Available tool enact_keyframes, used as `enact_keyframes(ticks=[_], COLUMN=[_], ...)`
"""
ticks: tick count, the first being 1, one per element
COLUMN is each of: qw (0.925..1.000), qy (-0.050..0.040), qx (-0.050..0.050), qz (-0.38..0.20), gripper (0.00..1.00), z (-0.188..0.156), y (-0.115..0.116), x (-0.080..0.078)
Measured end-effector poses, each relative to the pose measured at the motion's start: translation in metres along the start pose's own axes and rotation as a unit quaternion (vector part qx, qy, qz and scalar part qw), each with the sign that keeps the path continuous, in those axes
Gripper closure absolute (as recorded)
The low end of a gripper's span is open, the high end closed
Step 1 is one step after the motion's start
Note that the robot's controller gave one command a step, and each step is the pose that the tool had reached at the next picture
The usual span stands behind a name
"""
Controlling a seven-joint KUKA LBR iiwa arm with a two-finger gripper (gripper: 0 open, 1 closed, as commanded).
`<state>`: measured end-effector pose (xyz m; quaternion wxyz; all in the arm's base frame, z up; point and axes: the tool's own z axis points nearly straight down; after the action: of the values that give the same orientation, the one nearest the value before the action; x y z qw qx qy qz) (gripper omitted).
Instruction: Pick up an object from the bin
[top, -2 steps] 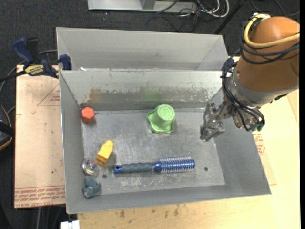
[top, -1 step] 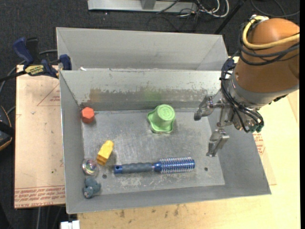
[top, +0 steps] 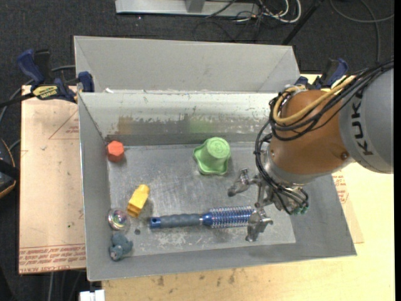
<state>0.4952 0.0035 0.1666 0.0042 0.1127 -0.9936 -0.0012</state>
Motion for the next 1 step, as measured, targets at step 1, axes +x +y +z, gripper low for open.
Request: enact_keyframes(ticks=[1], qw=[0.9984], qy=[-0.0082], qx=[0.001], qz=[0.055], gripper=[0.00], z=[0.0957], y=[-0.0067], x=[-0.0115])
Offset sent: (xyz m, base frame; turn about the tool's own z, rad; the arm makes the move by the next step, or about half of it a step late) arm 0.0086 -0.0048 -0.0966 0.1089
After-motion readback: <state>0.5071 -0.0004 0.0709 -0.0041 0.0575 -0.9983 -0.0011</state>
